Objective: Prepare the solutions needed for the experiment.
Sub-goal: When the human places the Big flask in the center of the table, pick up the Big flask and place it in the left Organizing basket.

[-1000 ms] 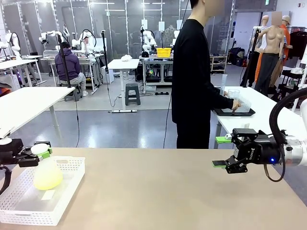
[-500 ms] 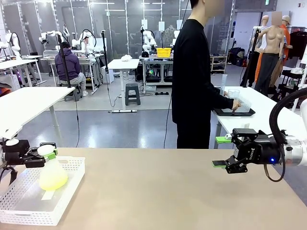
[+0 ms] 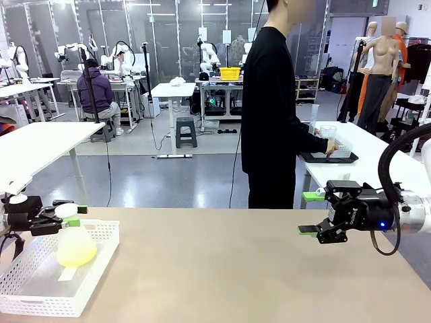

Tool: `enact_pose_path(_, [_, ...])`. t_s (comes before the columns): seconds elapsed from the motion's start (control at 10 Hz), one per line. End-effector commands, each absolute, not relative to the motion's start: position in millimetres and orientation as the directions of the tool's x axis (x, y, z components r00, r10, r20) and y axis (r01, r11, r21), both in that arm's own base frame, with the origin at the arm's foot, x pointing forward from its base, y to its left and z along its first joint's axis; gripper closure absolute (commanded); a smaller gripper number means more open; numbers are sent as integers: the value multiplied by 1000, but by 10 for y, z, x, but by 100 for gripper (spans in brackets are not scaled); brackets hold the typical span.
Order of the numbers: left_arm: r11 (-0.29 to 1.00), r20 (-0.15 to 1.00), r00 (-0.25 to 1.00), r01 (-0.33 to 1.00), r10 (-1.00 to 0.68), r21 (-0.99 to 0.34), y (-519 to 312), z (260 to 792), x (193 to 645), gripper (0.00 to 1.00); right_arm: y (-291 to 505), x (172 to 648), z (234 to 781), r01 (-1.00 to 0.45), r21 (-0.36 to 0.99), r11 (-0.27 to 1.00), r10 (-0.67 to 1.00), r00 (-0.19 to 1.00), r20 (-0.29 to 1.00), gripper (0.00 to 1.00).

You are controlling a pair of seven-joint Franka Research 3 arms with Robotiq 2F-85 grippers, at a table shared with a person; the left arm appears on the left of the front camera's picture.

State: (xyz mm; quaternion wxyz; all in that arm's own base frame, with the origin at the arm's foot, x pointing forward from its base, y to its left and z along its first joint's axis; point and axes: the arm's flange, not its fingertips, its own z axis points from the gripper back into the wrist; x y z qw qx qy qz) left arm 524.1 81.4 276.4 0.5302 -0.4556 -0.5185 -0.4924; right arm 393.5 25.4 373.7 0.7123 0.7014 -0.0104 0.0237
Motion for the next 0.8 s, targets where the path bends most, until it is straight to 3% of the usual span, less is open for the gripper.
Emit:
enact_pose_path(0.0, [119,997,6,993,-77,4,865,2756,5299,12,255,3926,3745,-61,998,7,18,998,61,6])
enact_pose_path(0.1, [128,997,13,992,-82,-2,910,2755,5277,0,255,3926,3745,-61,998,7,18,998,61,6])
enact_pose_path(0.4, [154,995,63,987,-83,-49,985,2803,5311,0,255,3926,3745,-61,998,7,18,998,61,6])
enact_pose_path(0.7, [135,997,9,991,-71,0,940,2739,5237,0,255,3926,3745,-61,998,7,18,998,61,6])
